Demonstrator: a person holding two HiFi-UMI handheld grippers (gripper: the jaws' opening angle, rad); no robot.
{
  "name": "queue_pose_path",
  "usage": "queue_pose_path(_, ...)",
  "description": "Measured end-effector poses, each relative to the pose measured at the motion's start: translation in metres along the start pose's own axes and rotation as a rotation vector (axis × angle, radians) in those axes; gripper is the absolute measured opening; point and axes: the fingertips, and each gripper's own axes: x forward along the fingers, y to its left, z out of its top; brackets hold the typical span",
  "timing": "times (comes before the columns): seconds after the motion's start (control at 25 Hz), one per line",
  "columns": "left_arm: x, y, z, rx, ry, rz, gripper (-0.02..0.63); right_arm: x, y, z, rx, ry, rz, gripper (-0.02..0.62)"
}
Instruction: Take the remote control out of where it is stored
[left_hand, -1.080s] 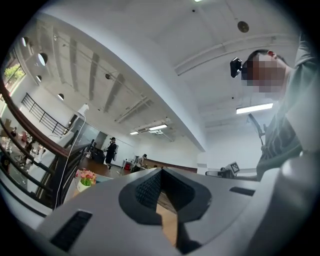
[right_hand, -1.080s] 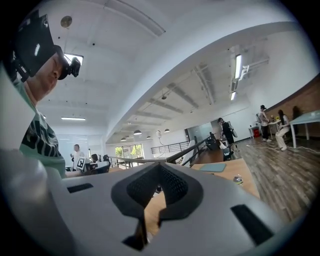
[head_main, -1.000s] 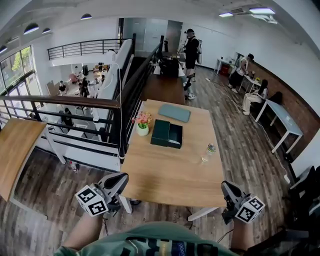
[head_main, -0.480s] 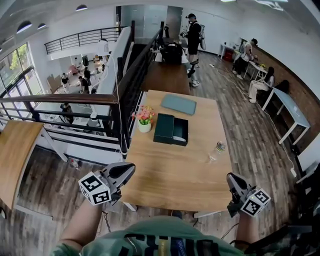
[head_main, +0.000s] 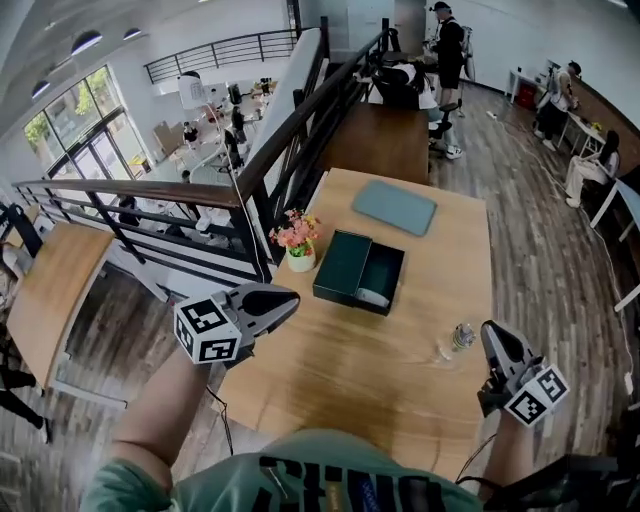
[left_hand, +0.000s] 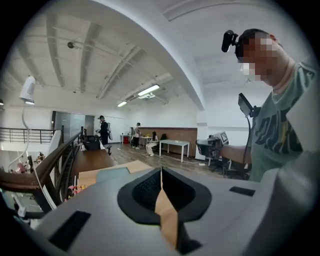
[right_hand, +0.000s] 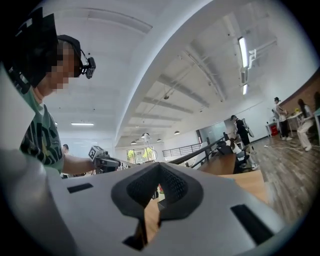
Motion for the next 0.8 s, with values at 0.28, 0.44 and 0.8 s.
queue_pose_path(0.28,0.127,0.058,-0.016,0.081,0.279,-0.116,0.008,0.036,-0.089,-0.016,0.000,0.016,0.028,0.000)
queue_pose_path(0.44,0.184,0.083,-0.054,0.174,0.444,-0.232,0.037,0.050,-0.116,-0.047,-0.027,0.098,-0.018,0.000)
queue_pose_path(0.8,0.280,0.119,-0.176,0.349,0.943,-0.476,0.172,0.050,-0.152,-0.082,0.006,0.180,-0.079,0.000)
